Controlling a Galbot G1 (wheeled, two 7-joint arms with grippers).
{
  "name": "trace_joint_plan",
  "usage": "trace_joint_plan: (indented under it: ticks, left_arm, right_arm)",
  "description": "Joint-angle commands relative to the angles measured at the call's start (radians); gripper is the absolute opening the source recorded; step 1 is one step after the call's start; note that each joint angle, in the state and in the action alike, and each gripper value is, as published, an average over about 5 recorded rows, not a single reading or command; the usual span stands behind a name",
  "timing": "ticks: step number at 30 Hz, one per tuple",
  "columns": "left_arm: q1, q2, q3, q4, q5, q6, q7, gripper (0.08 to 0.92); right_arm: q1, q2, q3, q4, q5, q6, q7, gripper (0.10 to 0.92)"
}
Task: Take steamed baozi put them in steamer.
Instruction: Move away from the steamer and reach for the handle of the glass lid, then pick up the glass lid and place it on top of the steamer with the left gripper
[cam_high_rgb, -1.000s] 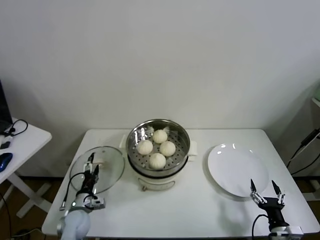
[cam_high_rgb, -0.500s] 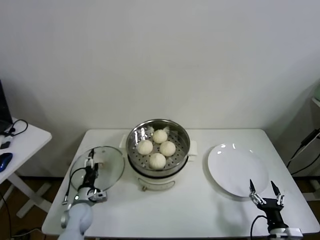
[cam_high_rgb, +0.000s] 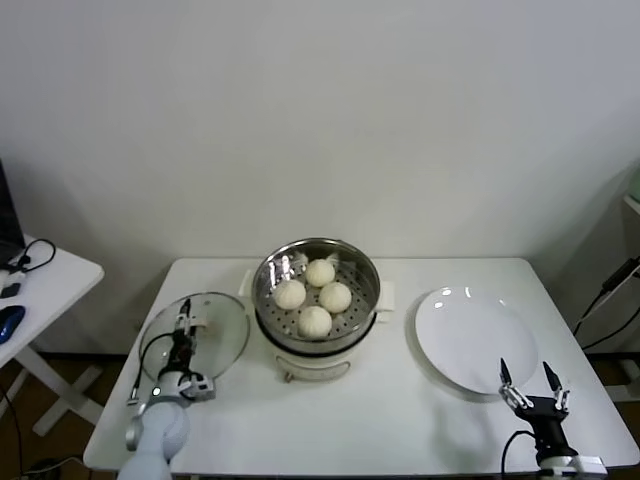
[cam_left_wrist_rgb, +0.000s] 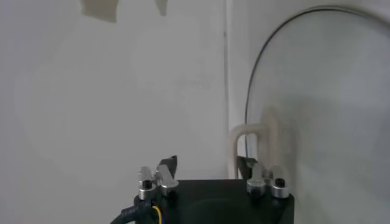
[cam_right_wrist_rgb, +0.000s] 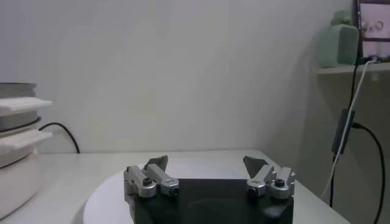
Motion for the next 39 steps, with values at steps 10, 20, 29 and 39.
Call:
trace_joint_plan:
  ticks: [10, 20, 29, 39]
  left_arm:
    - [-0.008, -0.006, -0.016, 0.033, -0.006, -0.005, -0.062, 0.334]
    - [0.01, 0.005, -0.031, -0.028, -0.074, -0.014, -0.084, 0.14]
    - [0.084, 0.054, -0.026, -0.24, -0.174, 0.038, -0.004, 0.14]
    - [0.14, 0.112, -0.011, -0.428, -0.207, 0.116, 0.095, 0.14]
  right_arm:
    - [-0.001, 0.004, 0.001, 0.001, 0.002, 0.002, 0.001, 0.823]
    - [-0.002, 0.005, -0.002, 0.003, 0.0, 0.003, -0.002, 0.823]
    - [-0.003, 0.005, -0.002, 0.004, 0.0, 0.004, -0.006, 0.823]
    - [-0.004, 0.009, -0.011, -0.001, -0.004, 0.006, -0.014, 0.823]
